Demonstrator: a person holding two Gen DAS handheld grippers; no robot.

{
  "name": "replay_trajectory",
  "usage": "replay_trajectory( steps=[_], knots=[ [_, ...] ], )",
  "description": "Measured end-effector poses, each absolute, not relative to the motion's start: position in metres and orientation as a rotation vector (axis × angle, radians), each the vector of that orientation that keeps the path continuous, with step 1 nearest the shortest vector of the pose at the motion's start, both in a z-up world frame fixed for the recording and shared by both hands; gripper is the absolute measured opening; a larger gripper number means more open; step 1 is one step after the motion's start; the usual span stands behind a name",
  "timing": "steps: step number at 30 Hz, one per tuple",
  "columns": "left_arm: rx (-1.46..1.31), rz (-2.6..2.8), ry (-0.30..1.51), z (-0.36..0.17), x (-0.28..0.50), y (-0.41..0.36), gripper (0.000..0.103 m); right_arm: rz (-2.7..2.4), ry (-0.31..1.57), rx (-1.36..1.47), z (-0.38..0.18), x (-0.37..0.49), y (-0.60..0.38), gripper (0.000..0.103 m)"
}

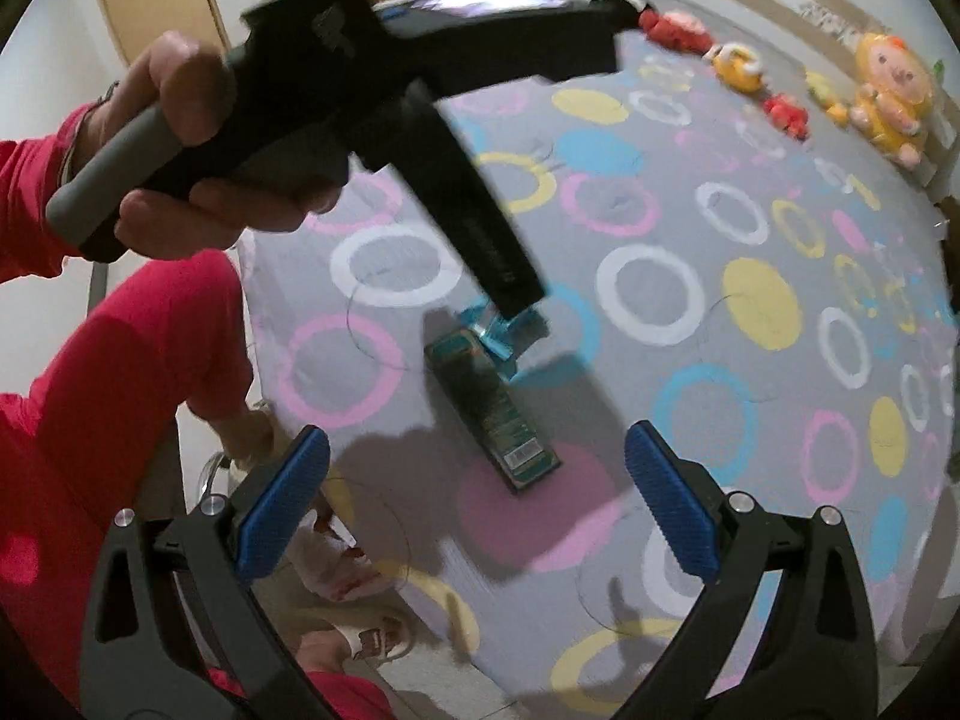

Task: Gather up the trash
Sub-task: 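Lower the left tool onto the blue packet while the right tool approaches the dark green box, then close the left tool on the blue packet while the right tool grips the dark green box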

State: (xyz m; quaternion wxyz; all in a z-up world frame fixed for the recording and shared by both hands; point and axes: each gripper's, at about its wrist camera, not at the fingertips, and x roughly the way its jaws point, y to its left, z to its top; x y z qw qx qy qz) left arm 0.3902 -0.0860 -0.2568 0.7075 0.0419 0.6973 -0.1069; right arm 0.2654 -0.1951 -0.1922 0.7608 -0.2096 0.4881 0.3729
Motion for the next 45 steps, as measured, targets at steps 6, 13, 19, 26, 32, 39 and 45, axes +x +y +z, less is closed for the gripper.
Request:
replay_trajectory(
  steps=[6,13,19,26,32,39,45],
  knots=[
    [0.081,-0.221,1.597,-0.293,0.402,-0.097,0.084,0.850,1.121,-0.491,-0.243,0.274,-0.186,0.096],
    [0.090,-0.217,1.628,-0.318,0.407,-0.103,0.077,0.856,1.137,-0.573,-0.281,0.284,-0.180,0.096],
    [0.078,-0.193,1.646,-0.331,0.410,-0.103,0.062,0.851,1.132,-0.627,-0.301,0.293,-0.176,0.096],
    [0.081,-0.205,1.627,-0.328,0.413,-0.096,0.047,0.846,1.174,-0.575,-0.310,0.294,-0.175,0.069],
    [0.028,-0.213,1.618,-0.321,0.415,-0.079,0.030,0.784,1.176,-0.553,-0.305,0.287,-0.173,0.041],
    [0.052,-0.218,1.558,-0.296,0.402,-0.072,0.030,0.666,1.192,-0.492,-0.291,0.275,-0.175,0.036],
    [0.097,-0.212,1.465,-0.262,0.381,-0.063,0.030,0.523,1.191,-0.317,-0.255,0.272,-0.196,0.036]
  ],
)
